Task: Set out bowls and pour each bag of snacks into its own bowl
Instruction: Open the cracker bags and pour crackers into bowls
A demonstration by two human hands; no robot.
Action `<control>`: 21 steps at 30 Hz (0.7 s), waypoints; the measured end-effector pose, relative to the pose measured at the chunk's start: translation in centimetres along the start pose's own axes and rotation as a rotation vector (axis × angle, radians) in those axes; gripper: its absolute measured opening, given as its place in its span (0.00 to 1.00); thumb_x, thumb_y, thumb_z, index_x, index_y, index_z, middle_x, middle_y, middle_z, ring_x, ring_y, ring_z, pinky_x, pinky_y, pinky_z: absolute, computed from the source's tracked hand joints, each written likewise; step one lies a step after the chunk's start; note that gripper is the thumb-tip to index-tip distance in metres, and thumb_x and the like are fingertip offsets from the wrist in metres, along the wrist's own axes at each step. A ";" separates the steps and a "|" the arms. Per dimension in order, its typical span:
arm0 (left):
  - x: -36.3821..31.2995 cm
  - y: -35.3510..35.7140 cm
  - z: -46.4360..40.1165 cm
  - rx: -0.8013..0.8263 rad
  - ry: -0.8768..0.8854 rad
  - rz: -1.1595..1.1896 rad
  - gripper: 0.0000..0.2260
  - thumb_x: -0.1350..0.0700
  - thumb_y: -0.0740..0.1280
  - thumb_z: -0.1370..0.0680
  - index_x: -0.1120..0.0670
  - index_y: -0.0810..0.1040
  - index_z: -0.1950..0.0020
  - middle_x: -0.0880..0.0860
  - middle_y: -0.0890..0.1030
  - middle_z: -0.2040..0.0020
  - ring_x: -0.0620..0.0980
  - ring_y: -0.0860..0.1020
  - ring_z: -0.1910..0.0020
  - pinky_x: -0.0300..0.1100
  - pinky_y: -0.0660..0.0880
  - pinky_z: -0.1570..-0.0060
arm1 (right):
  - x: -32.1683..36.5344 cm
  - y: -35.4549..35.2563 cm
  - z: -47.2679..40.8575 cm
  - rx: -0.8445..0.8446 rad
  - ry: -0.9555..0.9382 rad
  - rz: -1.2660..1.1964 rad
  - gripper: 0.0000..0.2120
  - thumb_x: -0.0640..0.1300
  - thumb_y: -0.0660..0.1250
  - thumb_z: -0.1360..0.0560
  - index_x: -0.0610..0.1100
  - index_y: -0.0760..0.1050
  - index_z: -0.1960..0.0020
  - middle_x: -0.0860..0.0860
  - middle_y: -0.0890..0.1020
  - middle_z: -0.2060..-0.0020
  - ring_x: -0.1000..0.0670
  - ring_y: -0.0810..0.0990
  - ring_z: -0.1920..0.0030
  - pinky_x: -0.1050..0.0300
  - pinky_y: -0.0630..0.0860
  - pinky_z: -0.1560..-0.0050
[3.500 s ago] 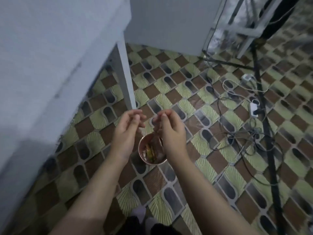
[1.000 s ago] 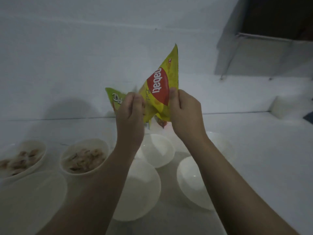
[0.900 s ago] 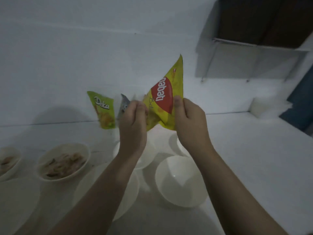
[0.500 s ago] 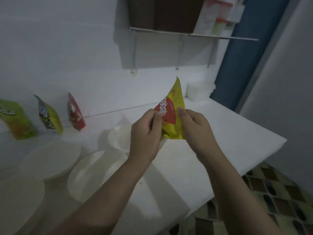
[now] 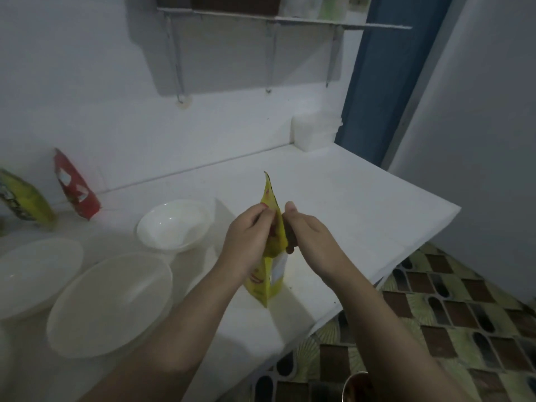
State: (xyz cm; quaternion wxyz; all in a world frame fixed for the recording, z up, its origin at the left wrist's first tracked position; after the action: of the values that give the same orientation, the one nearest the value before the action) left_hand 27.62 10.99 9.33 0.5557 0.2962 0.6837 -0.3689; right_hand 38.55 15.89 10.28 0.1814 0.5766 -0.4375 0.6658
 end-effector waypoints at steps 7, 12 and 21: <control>0.0 -0.5 -1.1 0.078 -0.050 -0.003 0.18 0.46 0.62 0.19 0.48 0.72 0.69 0.40 0.71 0.75 0.37 0.70 0.73 0.33 0.66 0.67 | 0.7 0.8 -1.0 0.018 -0.077 0.011 0.23 0.49 0.54 0.17 0.51 0.66 0.71 0.53 0.70 0.71 0.54 0.68 0.67 0.62 0.65 0.64; 0.0 -0.7 -1.7 0.098 -0.089 -0.049 0.17 0.48 0.63 0.21 0.49 0.73 0.69 0.43 0.72 0.73 0.44 0.71 0.69 0.38 0.67 0.63 | 0.8 1.1 -1.2 0.054 -0.081 -0.005 0.25 0.49 0.54 0.16 0.56 0.69 0.72 0.59 0.71 0.74 0.57 0.68 0.69 0.69 0.65 0.67; -0.7 -0.6 -2.2 0.131 -0.090 -0.063 0.14 0.59 0.59 0.21 0.55 0.71 0.67 0.48 0.71 0.70 0.46 0.69 0.69 0.37 0.66 0.66 | 1.1 1.4 -1.4 0.096 -0.097 0.004 0.26 0.48 0.54 0.16 0.59 0.72 0.72 0.60 0.72 0.75 0.56 0.68 0.68 0.61 0.65 0.62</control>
State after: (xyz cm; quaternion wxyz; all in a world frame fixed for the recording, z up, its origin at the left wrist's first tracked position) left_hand 26.07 12.52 10.36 0.5536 0.2935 0.6413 -0.4429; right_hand 36.33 15.95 10.82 0.1308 0.6154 -0.4144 0.6576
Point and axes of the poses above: each hand's wrist, its own z-axis away from the middle knuckle, its own y-axis out of the palm, x = y × z, the point moved 10 cm from there along -z, towards the middle knuckle
